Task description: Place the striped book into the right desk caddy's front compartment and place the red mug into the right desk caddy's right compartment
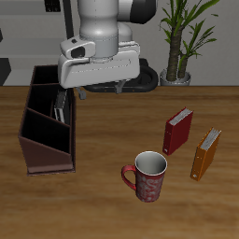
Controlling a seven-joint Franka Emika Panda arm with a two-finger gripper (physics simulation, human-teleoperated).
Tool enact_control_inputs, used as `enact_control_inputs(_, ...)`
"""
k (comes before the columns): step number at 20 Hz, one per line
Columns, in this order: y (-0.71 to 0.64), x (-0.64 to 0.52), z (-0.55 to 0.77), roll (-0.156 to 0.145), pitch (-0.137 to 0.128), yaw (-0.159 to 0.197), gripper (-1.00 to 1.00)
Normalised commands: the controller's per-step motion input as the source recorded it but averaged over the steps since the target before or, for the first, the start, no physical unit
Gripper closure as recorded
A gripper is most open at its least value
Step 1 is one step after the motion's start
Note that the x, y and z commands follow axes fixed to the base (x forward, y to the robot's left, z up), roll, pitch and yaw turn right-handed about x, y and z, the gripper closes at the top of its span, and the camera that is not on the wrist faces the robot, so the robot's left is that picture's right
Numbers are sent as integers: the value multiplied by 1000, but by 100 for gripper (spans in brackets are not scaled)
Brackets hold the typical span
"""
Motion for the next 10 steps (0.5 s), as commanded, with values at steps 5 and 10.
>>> enact_control_inputs(5,473,163,-40,-15,-9,7,-100)
enact_control_inputs(10,256,130,-26,7,7,-1,-100)
